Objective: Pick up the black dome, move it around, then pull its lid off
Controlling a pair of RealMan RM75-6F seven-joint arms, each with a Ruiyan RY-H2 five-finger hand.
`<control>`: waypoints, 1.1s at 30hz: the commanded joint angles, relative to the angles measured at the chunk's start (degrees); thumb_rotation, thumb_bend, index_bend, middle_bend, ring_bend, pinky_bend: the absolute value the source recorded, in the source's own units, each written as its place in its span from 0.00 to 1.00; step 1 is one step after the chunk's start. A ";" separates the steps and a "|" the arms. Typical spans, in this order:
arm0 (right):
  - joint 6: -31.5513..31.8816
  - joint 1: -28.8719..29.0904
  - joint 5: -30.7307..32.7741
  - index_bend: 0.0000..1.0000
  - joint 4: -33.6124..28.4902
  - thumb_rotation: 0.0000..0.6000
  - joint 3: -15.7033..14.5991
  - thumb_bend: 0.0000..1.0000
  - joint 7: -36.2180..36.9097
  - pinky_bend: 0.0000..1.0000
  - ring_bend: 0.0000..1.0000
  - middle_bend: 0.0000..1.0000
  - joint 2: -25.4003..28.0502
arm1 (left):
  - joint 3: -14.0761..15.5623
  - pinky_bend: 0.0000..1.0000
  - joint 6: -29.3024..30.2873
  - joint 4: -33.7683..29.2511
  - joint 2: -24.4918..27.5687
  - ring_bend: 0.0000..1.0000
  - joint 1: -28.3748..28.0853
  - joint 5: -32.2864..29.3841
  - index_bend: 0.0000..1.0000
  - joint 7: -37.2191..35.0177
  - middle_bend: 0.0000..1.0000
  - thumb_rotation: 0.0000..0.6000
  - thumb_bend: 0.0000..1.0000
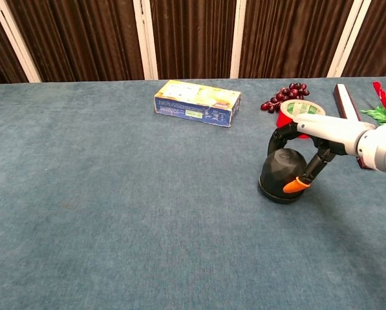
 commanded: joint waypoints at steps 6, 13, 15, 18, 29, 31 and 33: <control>1.54 0.06 -1.66 0.41 -2.20 1.00 1.46 0.10 1.93 0.00 0.17 0.50 1.41 | 0.01 0.09 -0.01 0.04 -0.01 0.00 -0.01 0.04 0.21 -0.07 0.00 1.00 0.31; 1.72 0.18 -0.72 0.41 -4.76 1.00 2.79 0.10 2.37 0.00 0.17 0.50 3.90 | -0.01 0.09 0.11 -0.01 0.06 0.00 0.06 0.04 0.21 -0.20 0.00 1.00 0.31; 1.54 0.20 -0.35 0.41 -5.37 1.00 2.91 0.10 2.30 0.00 0.17 0.50 4.60 | -0.03 0.09 0.05 -0.01 0.05 0.00 0.02 -0.02 0.21 -0.14 0.00 1.00 0.31; 1.21 0.25 0.20 0.41 -5.80 1.00 2.94 0.10 1.93 0.00 0.17 0.50 5.68 | 0.06 0.09 0.04 -0.11 0.11 0.00 0.05 0.08 0.21 -0.15 0.00 1.00 0.31; 1.33 -1.89 0.11 0.41 -5.85 1.00 1.96 0.10 4.59 0.00 0.17 0.50 10.89 | 0.04 0.09 0.05 -0.18 0.10 0.00 0.08 -0.05 0.21 -0.01 0.00 1.00 0.31; 1.23 -2.52 -0.29 0.41 -5.42 1.00 1.43 0.10 5.66 0.00 0.17 0.50 11.65 | 0.01 0.09 0.13 -0.23 0.11 0.00 0.12 -0.11 0.21 0.02 0.00 1.00 0.31; 1.26 -3.07 -0.50 0.41 -5.00 1.00 1.04 0.10 6.60 0.00 0.17 0.50 12.04 | -0.05 0.09 0.26 -0.25 0.09 0.00 0.16 -0.14 0.21 0.03 0.00 1.00 0.31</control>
